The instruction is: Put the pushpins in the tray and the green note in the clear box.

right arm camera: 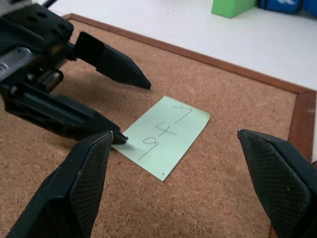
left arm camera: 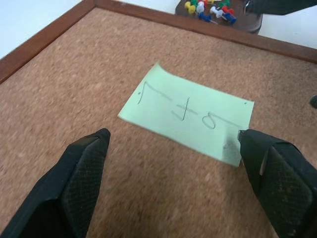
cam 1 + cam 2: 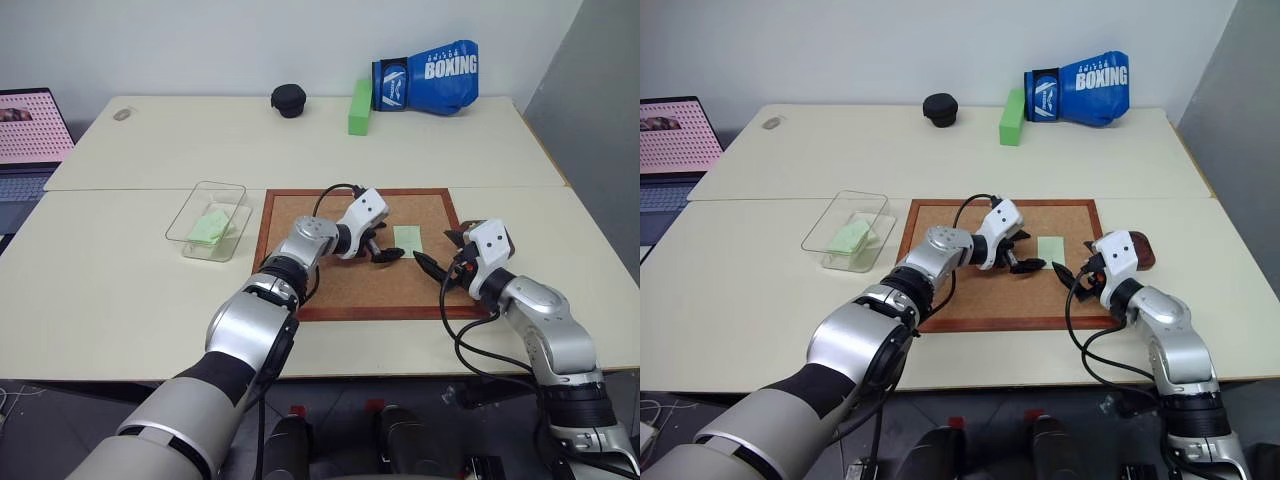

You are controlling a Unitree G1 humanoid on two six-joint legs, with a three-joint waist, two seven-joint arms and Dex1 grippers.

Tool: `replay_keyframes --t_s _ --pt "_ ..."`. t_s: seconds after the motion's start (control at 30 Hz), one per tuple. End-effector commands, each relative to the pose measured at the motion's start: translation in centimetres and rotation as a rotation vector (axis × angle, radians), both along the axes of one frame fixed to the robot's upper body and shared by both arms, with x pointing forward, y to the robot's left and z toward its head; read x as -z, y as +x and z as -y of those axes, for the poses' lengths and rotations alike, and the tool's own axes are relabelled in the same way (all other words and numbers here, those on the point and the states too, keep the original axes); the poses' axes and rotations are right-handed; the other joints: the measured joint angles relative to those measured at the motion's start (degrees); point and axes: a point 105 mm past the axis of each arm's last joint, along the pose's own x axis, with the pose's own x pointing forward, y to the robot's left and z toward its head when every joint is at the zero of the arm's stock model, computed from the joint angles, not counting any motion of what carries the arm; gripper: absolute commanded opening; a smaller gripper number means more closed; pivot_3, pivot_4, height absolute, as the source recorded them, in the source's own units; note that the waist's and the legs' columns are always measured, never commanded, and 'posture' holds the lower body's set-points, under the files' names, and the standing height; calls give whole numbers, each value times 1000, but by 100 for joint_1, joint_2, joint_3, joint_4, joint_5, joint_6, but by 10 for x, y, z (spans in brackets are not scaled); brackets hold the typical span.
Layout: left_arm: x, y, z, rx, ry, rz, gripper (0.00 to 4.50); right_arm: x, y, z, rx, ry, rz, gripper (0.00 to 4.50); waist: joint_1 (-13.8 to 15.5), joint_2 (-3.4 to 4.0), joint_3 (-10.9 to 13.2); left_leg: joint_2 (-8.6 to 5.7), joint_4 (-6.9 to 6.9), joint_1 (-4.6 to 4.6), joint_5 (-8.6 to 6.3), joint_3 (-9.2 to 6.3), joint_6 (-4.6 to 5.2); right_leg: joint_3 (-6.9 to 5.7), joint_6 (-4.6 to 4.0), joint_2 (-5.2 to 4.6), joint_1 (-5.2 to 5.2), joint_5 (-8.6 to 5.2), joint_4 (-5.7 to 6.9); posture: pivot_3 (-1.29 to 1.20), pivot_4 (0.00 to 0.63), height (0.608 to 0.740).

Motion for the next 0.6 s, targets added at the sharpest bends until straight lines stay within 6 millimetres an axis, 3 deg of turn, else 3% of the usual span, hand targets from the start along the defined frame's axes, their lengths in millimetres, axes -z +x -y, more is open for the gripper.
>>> replay_keyframes --t_s 0.03,0.5,0.6 --pt "-8 -1 9 22 -3 18 4377 -14 -4 2 19 19 49 4279 -10 0 0 0 0 0 0 0 0 1 0 0 0 0 0 0 150 740" --pt "8 -14 15 113 59 5 4377 -15 -2 5 42 26 51 4279 -2 0 0 0 0 1 0 1 0 1 0 0 1 0 2 0 150 740" --pt "8 -13 15 109 51 0 3951 -15 -1 5 40 26 51 4279 -1 0 0 0 0 1 0 1 0 1 0 0 1 0 2 0 150 740"
